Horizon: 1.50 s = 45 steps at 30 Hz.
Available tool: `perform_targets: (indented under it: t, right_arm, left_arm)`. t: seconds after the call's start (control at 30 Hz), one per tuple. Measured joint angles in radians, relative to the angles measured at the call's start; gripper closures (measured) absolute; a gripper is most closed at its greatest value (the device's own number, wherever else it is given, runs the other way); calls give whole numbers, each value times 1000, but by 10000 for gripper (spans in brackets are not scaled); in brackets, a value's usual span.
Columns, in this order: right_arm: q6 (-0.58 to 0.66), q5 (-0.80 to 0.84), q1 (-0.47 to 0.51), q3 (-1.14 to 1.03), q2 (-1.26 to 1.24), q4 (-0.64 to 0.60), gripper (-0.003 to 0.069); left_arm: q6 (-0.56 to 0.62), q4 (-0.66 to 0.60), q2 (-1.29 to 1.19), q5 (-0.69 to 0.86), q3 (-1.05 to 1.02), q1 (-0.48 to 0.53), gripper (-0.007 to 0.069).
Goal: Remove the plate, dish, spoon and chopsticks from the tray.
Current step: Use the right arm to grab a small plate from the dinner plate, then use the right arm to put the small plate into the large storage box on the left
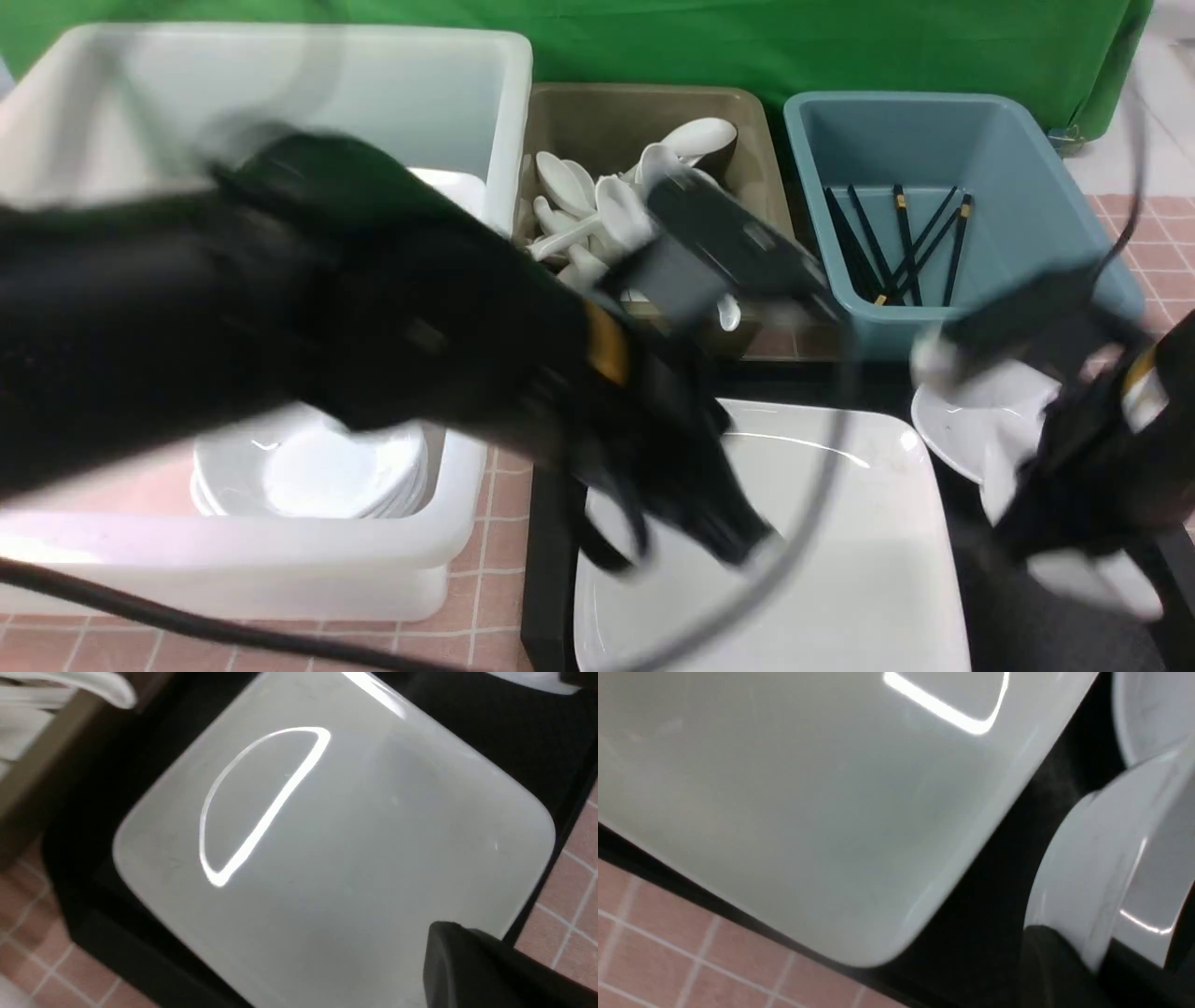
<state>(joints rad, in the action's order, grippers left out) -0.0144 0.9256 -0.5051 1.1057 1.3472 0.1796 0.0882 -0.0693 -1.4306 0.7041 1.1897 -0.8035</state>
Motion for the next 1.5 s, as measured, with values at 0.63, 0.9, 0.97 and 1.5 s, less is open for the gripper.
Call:
perform_targets:
  t: [0.63, 0.9, 0.97, 1.5]
  right_arm:
    - [272, -115, -407, 795, 508, -434, 580]
    - [290, -129, -427, 964, 774, -410, 580]
    - [295, -145, -427, 978, 809, -407, 579]
    - [303, -41, -426, 1005, 809, -368, 198]
  left_arm:
    - [-55, -67, 478, 259, -89, 842, 627]
    - [-14, -120, 519, 269, -222, 912, 627]
    - [-10, -129, 519, 269, -228, 912, 627]
    - [42, -176, 519, 259, -229, 912, 625]
